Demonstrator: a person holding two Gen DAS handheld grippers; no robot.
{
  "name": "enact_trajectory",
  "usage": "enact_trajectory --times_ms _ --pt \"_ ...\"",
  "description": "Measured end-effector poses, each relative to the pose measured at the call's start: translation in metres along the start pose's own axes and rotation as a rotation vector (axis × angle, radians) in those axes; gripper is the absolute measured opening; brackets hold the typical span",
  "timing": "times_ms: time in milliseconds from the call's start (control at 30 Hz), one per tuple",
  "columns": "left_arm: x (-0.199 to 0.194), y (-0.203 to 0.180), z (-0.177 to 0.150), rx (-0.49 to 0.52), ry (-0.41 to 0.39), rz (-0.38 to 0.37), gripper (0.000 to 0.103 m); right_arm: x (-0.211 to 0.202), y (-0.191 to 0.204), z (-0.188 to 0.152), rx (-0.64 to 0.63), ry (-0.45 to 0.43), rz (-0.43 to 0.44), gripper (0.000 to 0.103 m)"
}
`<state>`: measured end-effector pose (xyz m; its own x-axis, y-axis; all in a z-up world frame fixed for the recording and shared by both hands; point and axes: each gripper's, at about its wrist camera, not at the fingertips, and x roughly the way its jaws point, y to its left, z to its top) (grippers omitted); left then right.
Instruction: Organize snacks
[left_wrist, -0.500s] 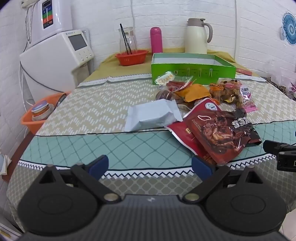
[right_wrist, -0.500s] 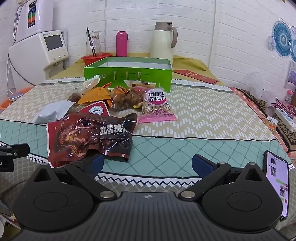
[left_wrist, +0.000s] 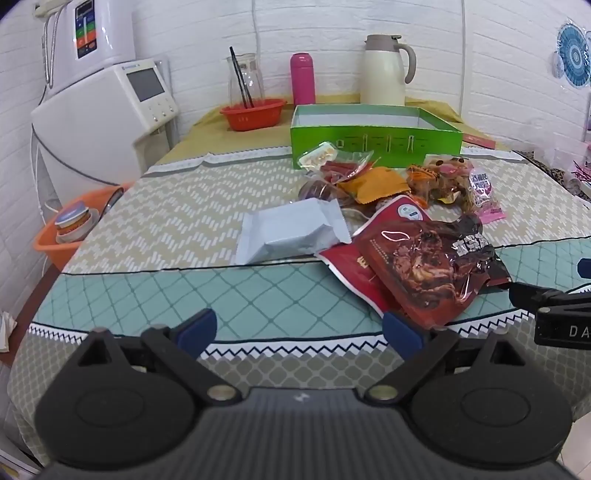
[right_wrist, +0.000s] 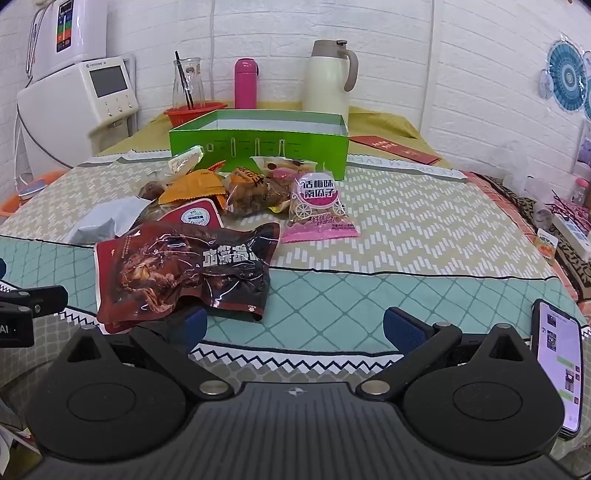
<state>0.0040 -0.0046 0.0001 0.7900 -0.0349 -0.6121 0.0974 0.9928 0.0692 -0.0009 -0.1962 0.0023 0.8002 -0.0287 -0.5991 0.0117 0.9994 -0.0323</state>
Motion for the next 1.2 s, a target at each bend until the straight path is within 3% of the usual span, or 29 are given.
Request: enact_trajectory --times_ms 1200 --pt "0.0018 0.0003 -0.0007 -0.008 0.003 -0.007 0.095 -0.0004 0.0035 -0.0015 -0.023 -0.001 0.020 0.103"
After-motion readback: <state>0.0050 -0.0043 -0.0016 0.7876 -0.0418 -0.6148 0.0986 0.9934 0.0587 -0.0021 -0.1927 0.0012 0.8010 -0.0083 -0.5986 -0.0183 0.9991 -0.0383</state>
